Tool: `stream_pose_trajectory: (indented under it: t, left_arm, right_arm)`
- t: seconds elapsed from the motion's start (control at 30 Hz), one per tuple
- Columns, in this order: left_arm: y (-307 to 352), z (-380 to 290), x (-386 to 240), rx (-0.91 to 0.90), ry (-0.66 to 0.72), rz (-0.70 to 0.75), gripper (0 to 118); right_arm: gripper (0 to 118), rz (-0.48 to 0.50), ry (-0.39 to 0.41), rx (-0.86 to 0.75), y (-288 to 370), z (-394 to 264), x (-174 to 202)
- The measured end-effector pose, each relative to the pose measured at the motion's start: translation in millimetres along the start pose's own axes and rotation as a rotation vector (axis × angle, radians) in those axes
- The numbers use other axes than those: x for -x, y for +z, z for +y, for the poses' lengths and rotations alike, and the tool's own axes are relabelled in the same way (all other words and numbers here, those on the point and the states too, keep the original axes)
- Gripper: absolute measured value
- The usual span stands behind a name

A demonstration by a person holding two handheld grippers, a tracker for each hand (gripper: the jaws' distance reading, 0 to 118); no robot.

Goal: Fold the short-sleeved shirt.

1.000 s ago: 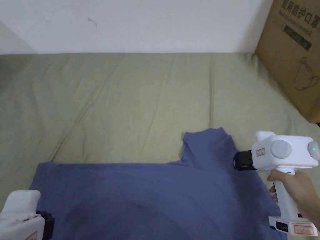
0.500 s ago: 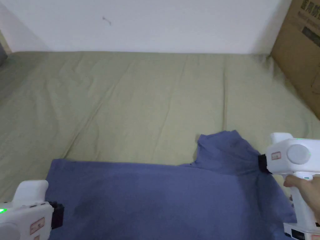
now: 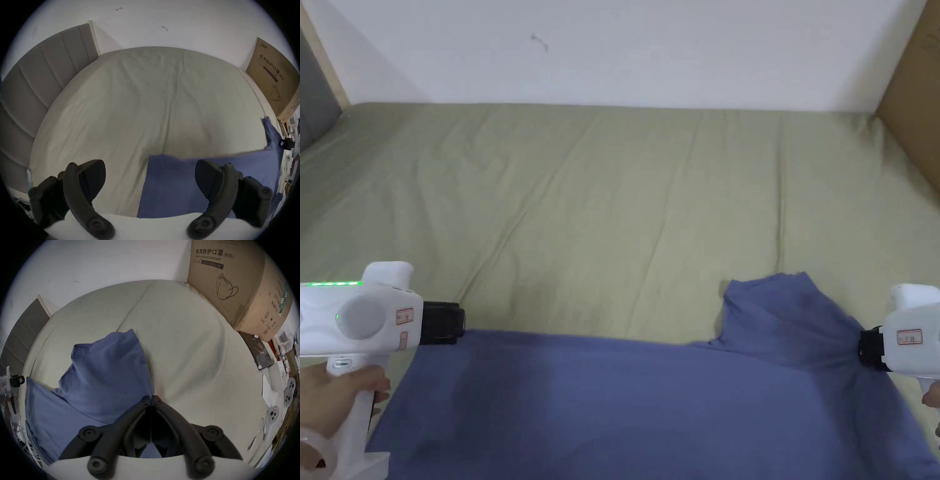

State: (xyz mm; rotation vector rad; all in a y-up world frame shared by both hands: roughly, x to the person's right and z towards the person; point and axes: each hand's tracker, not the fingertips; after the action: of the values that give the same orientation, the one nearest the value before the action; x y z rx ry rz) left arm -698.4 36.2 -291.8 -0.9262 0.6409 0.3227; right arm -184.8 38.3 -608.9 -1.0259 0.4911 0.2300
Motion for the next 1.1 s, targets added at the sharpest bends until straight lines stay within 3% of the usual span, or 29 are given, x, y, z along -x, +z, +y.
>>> stream_pose_trajectory:
  t: [0.07, 0.1, 0.13, 0.17, 0.2, 0.23, 0.27, 0.3, 0.33, 0.37, 0.73, 0.93, 1.1]
  left_arm:
    - [-16, 0, -4, 0.061, 0.007, -0.011, 111]
    - [-23, -1, -7, 0.099, -0.008, -0.001, 99]
    - [-28, -4, -10, 0.101, -0.024, 0.005, 77]
    - [-32, -6, -11, 0.098, -0.023, -0.002, 76]
    - [-30, -8, -13, 0.096, -0.001, 0.002, 67]
    - [-23, -7, -14, 0.072, 0.022, 0.003, 45]
    - [-17, -5, -15, 0.065, 0.007, -0.017, 35]
    - [-13, -4, -15, 0.047, -0.016, -0.036, 35]
    - [-11, -2, -16, 0.063, -0.020, -0.045, 1]
    - [-3, -2, -14, 0.067, -0.025, -0.047, 1]
    - [138, -35, 5, -0.066, -0.060, -0.087, 1]
    - [211, -105, 32, -0.097, -0.092, -0.085, 1]
    - [231, -172, 45, -0.061, -0.109, -0.075, 1]
  right_arm:
    - [0, 0.001, -0.001, 0.001, -1, 1, 0]
    - [0, 0.001, 0.003, 0.003, -1, 1, 0]
    - [0, 0.000, 0.005, 0.006, -1, 1, -1]
    - [0, -0.001, 0.009, 0.007, -2, 2, 1]
    - [0, -0.002, 0.009, 0.007, -1, 2, 0]
    - [0, -0.003, 0.008, 0.005, 2, 3, 0]
    - [0, -0.004, 0.009, 0.000, 6, 4, 0]
    - [0, -0.002, 0.010, -0.005, 10, 5, 1]
    - [0, 0.010, 0.007, -0.010, 15, 6, 0]
    - [0, 0.069, -0.016, -0.012, 21, 6, 0]
    - [0, 0.062, 0.017, -0.164, 147, -28, 6]
    - [0, 0.090, 0.031, -0.198, 217, -113, -3]
    - [0, 0.117, 0.030, -0.132, 238, -196, -6]
